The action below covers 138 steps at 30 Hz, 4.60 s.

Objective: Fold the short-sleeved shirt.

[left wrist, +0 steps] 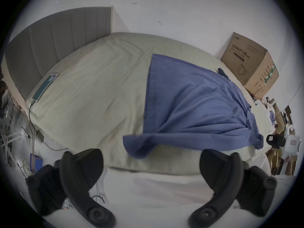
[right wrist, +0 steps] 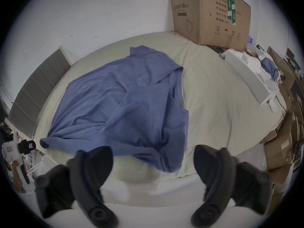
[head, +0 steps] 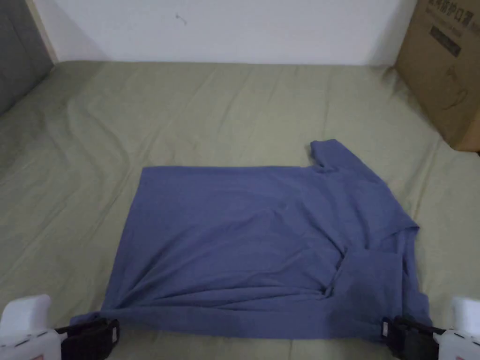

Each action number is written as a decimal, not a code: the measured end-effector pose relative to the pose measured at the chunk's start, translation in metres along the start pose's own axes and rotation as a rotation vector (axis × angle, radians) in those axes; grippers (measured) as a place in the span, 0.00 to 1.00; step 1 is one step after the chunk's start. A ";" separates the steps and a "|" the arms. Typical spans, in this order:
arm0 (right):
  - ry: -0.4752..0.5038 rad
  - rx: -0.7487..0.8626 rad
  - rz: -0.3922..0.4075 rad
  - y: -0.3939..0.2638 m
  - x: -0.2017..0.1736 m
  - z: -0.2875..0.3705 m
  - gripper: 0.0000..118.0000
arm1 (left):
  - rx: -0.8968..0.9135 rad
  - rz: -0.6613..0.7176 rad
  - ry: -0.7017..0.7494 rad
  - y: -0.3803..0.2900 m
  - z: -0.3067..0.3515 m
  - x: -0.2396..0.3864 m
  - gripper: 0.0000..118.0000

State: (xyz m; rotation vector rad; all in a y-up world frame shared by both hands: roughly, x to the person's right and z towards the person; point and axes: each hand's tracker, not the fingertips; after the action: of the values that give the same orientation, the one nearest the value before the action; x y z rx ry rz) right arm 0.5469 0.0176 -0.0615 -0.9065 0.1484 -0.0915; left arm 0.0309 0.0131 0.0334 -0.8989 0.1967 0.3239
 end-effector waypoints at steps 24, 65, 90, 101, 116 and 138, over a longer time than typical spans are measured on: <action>0.049 -0.036 -0.132 -0.023 0.007 0.007 0.00 | -0.077 -0.049 -0.030 0.015 -0.057 0.004 0.02; 0.013 -0.057 -0.056 0.146 0.017 -0.117 0.09 | -0.048 -0.143 0.022 0.163 -0.121 0.052 0.05; 0.033 -0.041 -0.055 0.056 0.018 -0.041 0.00 | -0.049 0.104 -0.072 0.086 -0.085 0.004 0.42; 0.000 -0.034 -0.112 0.055 0.036 -0.046 0.01 | -0.188 0.022 0.054 0.083 -0.146 0.032 0.89; -0.102 -0.137 0.018 0.074 0.028 -0.145 0.42 | -0.165 0.029 0.029 0.101 -0.115 0.033 0.10; -0.024 -0.275 -0.164 -0.004 0.076 -0.014 0.08 | -0.263 -0.061 0.046 0.016 -0.029 -0.004 0.04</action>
State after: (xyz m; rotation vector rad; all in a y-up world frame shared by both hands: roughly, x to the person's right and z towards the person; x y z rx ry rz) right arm 0.6192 -0.0066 -0.0740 -1.1929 0.0649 -0.2161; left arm 0.0210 -0.0012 0.0054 -1.1705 0.1714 0.2761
